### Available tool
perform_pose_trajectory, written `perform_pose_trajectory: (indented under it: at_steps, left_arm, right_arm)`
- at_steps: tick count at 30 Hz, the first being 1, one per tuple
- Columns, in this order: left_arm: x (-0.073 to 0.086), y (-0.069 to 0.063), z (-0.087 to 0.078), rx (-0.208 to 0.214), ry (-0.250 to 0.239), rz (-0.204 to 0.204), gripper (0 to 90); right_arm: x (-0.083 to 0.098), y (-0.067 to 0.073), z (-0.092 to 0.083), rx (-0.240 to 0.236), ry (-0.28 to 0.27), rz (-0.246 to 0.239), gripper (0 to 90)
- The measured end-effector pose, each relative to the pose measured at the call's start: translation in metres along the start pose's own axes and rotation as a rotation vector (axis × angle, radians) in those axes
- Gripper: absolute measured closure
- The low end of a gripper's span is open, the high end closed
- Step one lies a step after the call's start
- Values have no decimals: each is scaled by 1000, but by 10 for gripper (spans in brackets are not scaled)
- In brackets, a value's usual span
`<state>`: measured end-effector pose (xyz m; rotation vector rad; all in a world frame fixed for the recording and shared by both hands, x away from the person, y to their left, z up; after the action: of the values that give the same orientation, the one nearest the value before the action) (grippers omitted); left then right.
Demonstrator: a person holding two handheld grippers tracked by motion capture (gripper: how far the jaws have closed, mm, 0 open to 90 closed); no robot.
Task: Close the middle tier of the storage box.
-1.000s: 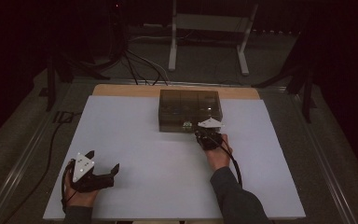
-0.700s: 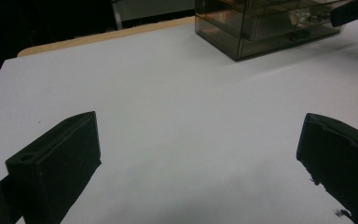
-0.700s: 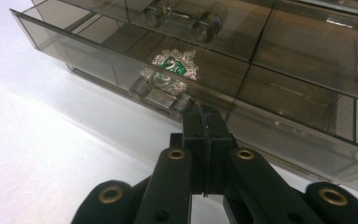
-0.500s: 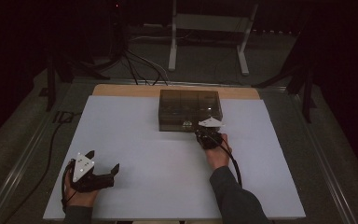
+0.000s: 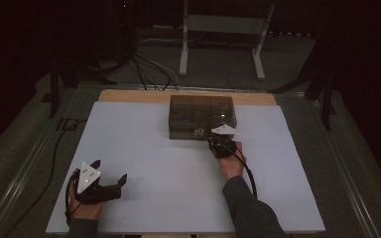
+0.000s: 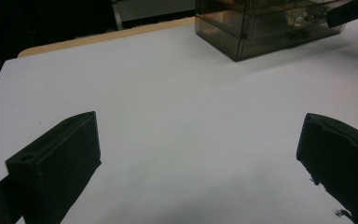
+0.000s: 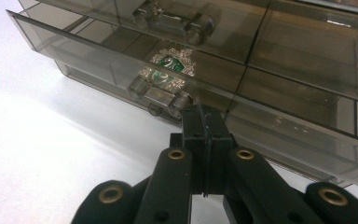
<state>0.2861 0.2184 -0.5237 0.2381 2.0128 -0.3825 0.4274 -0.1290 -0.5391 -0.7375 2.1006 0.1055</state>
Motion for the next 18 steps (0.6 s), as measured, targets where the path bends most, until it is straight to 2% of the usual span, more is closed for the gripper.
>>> perform_pose_trajectory:
  at_steps: [18]
  left_arm:
    - [0,1,0,-2,-1,-1,6]
  right_arm:
    - [0,-6,2,17,4,10,900]
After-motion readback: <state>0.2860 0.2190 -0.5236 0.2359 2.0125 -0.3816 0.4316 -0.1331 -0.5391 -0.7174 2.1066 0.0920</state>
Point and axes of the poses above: each handheld gripper's, and its own axes: z roughly forward along the jaws, x roughly out of its underside, y roughly to its left, the point moved 6 cm from there along z, roughly forward along the jaws, and after that the axes turned 13 degrees about -z, right-handed, at the moved point
